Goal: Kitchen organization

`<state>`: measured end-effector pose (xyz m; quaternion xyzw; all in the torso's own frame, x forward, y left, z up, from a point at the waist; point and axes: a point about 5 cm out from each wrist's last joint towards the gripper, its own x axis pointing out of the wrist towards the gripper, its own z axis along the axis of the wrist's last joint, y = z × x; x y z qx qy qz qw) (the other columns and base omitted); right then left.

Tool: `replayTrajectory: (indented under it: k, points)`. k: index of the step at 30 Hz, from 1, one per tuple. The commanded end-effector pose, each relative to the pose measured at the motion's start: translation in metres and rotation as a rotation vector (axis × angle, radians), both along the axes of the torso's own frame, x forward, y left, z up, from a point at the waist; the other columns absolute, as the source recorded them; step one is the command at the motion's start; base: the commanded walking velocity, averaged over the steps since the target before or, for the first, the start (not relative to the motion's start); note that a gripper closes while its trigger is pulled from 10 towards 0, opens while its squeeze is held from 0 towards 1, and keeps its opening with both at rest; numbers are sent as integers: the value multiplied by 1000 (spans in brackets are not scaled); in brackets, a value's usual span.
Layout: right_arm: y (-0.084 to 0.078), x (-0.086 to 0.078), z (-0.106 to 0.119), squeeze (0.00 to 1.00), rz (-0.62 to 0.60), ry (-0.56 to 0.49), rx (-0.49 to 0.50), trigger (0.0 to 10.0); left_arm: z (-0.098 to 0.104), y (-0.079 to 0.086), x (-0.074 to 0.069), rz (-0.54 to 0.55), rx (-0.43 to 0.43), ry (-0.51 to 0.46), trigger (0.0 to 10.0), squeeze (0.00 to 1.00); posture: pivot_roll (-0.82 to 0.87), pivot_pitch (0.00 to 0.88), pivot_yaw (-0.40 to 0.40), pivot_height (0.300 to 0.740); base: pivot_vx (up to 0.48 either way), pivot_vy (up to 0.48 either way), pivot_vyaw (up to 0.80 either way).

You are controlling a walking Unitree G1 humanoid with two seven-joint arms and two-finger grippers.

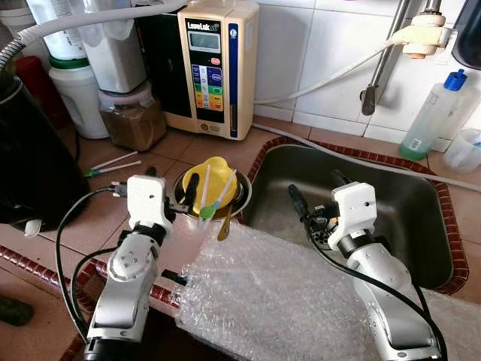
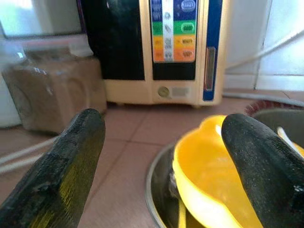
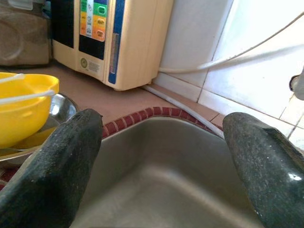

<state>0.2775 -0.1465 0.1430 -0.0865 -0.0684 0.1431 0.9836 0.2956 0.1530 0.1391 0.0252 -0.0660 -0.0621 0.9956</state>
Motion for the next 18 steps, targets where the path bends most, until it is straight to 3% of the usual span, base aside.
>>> replayTrajectory:
  k: [1, 6, 12, 15, 18]
  points:
    - [-5, 2, 11, 0, -28, -54, -4, 10000, 18, -1, 1, 8, 8, -69, 10000, 0, 5, 0, 13, 740, 0, 0, 0]
    - [-8, 3, 17, 0, -51, -77, -4, 10000, 34, -8, -6, -28, 29, -121, 10000, 0, 7, 0, 11, 740, 0, 0, 0]
    - [-9, 3, 17, 0, -64, -67, 12, 10000, 29, -5, -14, -27, 41, -77, 10000, 0, 12, 0, 11, 740, 0, 0, 0]
    - [-10, 3, 16, 0, -70, -62, 11, 10000, 25, -1, -15, 13, 75, -40, 10000, 0, 13, 0, 12, 740, 0, 0, -775]
    - [-10, 3, 16, 0, -72, -61, 9, 10000, 28, 1, -15, 25, 51, -24, 10000, 0, 17, 0, 11, 740, 0, 0, -777]
